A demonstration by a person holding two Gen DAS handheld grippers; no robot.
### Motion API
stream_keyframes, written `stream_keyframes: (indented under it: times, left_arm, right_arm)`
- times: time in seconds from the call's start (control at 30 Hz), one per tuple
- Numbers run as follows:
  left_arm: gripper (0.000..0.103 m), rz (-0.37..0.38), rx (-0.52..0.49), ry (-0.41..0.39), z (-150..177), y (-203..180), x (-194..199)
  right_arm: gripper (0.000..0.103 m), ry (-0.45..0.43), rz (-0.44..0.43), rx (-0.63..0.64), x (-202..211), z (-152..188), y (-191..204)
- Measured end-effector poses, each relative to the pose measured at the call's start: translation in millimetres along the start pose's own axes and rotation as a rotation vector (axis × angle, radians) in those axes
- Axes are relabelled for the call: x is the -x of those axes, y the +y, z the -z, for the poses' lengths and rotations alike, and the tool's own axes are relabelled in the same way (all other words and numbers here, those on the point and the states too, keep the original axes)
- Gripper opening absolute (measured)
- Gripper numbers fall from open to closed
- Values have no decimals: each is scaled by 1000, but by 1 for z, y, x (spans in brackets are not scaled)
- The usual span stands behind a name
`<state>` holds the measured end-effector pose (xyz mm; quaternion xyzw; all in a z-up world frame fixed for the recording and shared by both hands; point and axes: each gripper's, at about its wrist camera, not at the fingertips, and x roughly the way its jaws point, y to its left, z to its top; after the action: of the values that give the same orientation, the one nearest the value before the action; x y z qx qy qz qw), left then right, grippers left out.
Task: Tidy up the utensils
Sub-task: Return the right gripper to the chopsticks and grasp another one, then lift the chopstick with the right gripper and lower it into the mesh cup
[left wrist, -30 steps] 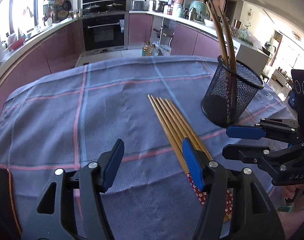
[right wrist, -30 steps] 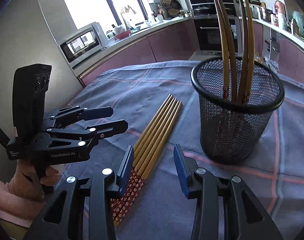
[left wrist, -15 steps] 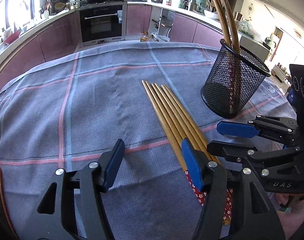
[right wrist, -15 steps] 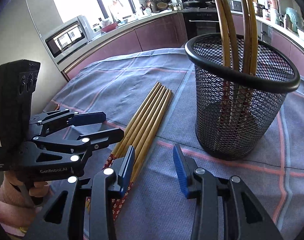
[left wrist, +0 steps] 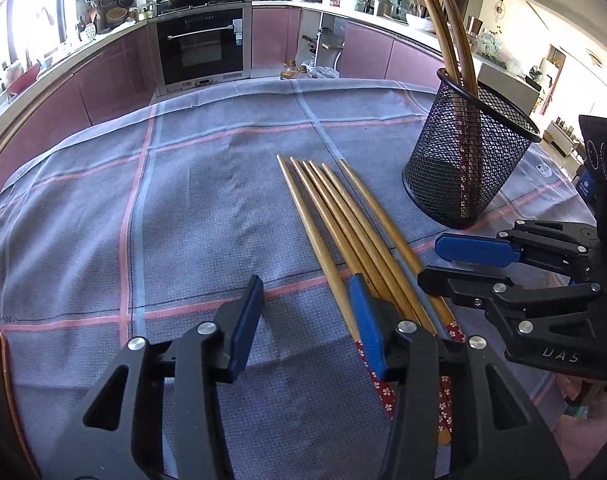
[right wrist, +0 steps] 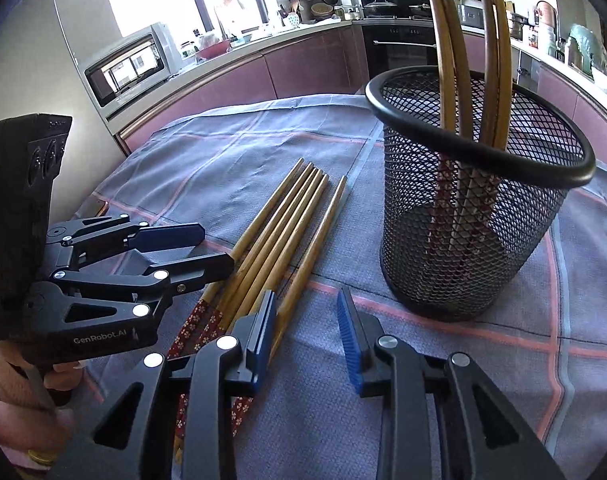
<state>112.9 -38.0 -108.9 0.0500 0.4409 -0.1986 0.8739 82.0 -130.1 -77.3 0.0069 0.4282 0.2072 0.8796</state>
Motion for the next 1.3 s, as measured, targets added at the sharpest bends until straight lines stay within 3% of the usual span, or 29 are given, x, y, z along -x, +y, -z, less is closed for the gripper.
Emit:
stream_keyframes:
  times: [0.17,0.27,0.4,0.57,0.83,1.13,1.3]
  left_arm:
    - [40,-20,-19,6,-4,-2,-6]
    - [31,-30,-17,13,-9,-1,-11]
    - [16,-37,-6,13,-12,0,-14]
    - [8,-27,35,3,-9,3,-11]
    - [8,14,42,-29,1,2,7]
    - [8,46,-47,15,12,-13,6]
    - [15,62,-56,34,5,-9,-3]
  right_arm:
    - [30,3,35,15,-7,-6,7]
    - [29,3,54,16,-11,-10,10]
    - [15,-2,58,0,-13,-11,9]
    - [6,-12,12,-69,-9,-7,-2]
    - [6,-62,-60,-85,12,-4,-10]
    - [6,11,-73,-17,1,-5,0]
    - [8,30,-56,5,-7,-7,3]
